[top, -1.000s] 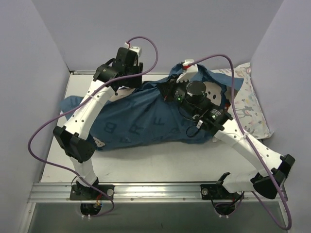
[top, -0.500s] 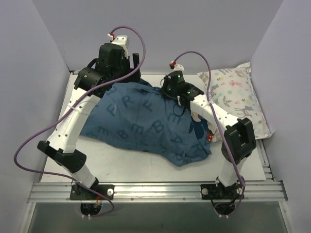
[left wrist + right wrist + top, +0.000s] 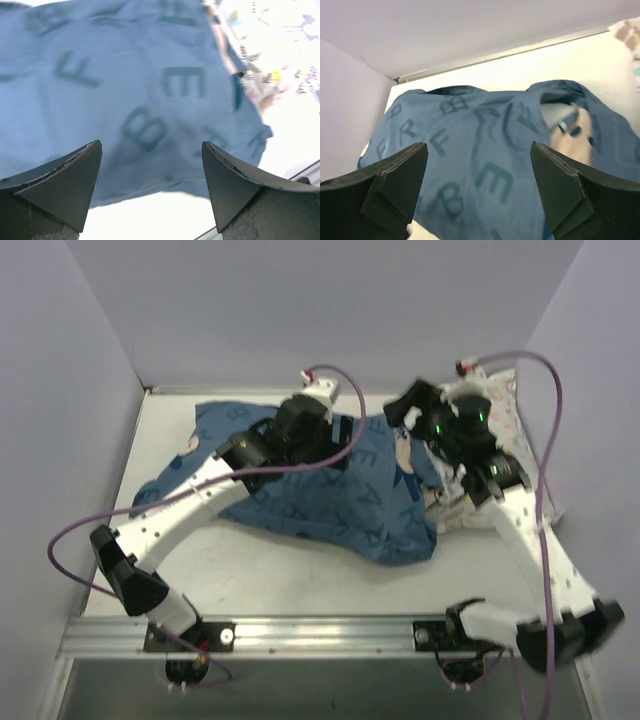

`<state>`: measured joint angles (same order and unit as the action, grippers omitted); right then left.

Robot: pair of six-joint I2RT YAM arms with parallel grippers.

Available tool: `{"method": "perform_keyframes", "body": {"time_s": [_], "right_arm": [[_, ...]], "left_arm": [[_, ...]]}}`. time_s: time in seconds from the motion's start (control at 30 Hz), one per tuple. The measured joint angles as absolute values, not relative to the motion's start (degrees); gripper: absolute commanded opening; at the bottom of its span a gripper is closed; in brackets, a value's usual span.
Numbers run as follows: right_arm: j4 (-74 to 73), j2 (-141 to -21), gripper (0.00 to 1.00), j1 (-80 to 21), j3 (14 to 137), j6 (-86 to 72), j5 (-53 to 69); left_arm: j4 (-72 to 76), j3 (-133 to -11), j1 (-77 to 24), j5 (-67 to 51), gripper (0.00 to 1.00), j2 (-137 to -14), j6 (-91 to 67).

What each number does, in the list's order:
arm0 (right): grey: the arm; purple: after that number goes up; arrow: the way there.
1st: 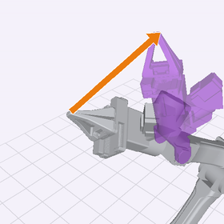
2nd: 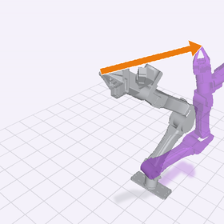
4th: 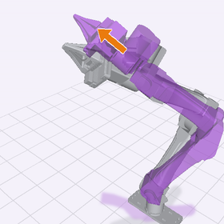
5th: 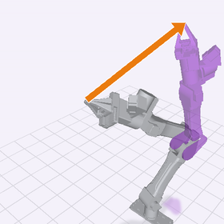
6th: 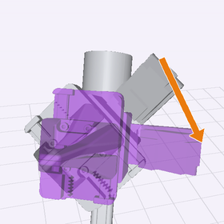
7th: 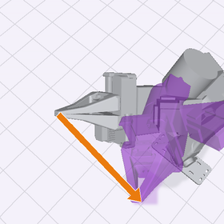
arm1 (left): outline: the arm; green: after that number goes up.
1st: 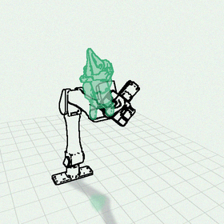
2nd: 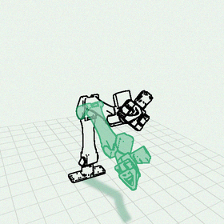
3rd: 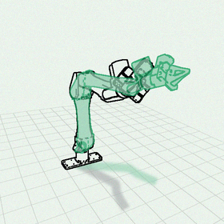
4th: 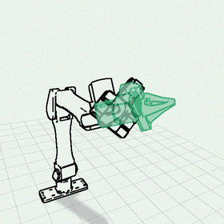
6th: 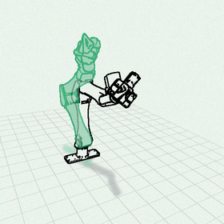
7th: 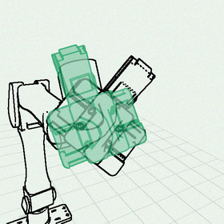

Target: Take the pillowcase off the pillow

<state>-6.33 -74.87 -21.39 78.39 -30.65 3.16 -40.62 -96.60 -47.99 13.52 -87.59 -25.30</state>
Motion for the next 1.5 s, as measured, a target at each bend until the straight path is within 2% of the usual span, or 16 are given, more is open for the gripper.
{"method": "perform_keyframes", "body": {"time_s": [0.17,0.3,0.4,0.43,0.47,0.6,0.67,0.73,0.8,0.83,0.93,1.0,1.03,1.1,1.37,1.5], "right_arm": [[-7.4,-57.1,0.85,-17.4,59.9,-31.8,1.2],[-7.8,-56.1,0.74,-15.7,49.1,-32.8,3.6],[-7.0,-59.1,0.61,-16.8,42.7,-34.0,5.9],[-7.0,-59.9,0.50,-17.4,41.3,-34.6,6.2],[-6.8,-60.5,0.45,-17.9,40.3,-34.9,6.3],[-4.6,-60.5,0.33,-19.8,38.4,-37.3,6.2],[-3.4,-59.9,0.33,-20.7,37.6,-38.0,5.1],[-2.3,-58.5,0.47,-21.4,36.3,-39.0,3.8],[-1.1,-55.9,0.49,-21.5,34.1,-39.7,2.7],[-0.8,-54.5,0.49,-21.5,33.0,-40.3,2.2],[0.1,-51.8,0.49,-21.5,30.8,-41.6,1.3],[0.5,-51.3,0.50,-21.3,30.4,-42.0,1.2],[0.7,-51.3,0.49,-21.2,30.3,-42.1,1.2],[1.0,-51.3,0.40,-20.9,30.3,-42.0,1.3],[2.8,-54.1,0.00,-19.9,30.3,-42.3,2.4],[3.6,-55.0,0.00,-18.9,30.4,-42.9,3.2]], "left_arm": [[-39.0,-107.1,-53.3,16.2,0.89,-99.4,-24.6],[-39.5,-118.8,-55.2,18.3,0.90,-110.9,-23.3],[-41.0,-128.0,-55.6,19.8,0.90,-119.3,-22.0],[-41.4,-130.8,-55.7,20.4,0.90,-122.0,-21.5],[-42.4,-133.6,-55.7,21.0,0.90,-124.5,-21.0],[-45.4,-142.1,-55.8,22.7,0.89,-132.2,-19.1],[-46.8,-142.2,-55.8,23.4,0.89,-133.2,-18.5],[-48.0,-142.1,-55.8,23.8,0.89,-133.6,-17.8],[-48.4,-141.9,-55.8,23.9,0.88,-133.6,-17.5],[-48.4,-141.9,-55.8,24.0,0.86,-133.6,-17.3],[-48.6,-141.8,-55.8,24.4,0.63,-133.6,-17.0],[-48.9,-141.7,-55.8,24.9,0.35,-133.6,-16.8],[-49.1,-141.6,-55.8,25.1,0.28,-133.6,-16.8],[-49.5,-141.1,-55.8,25.4,0.16,-133.6,-16.5],[-49.5,-132.2,-55.4,26.7,0.12,-128.9,-17.3],[-49.8,-124.0,-53.7,26.7,0.12,-120.9,-18.7]]}}
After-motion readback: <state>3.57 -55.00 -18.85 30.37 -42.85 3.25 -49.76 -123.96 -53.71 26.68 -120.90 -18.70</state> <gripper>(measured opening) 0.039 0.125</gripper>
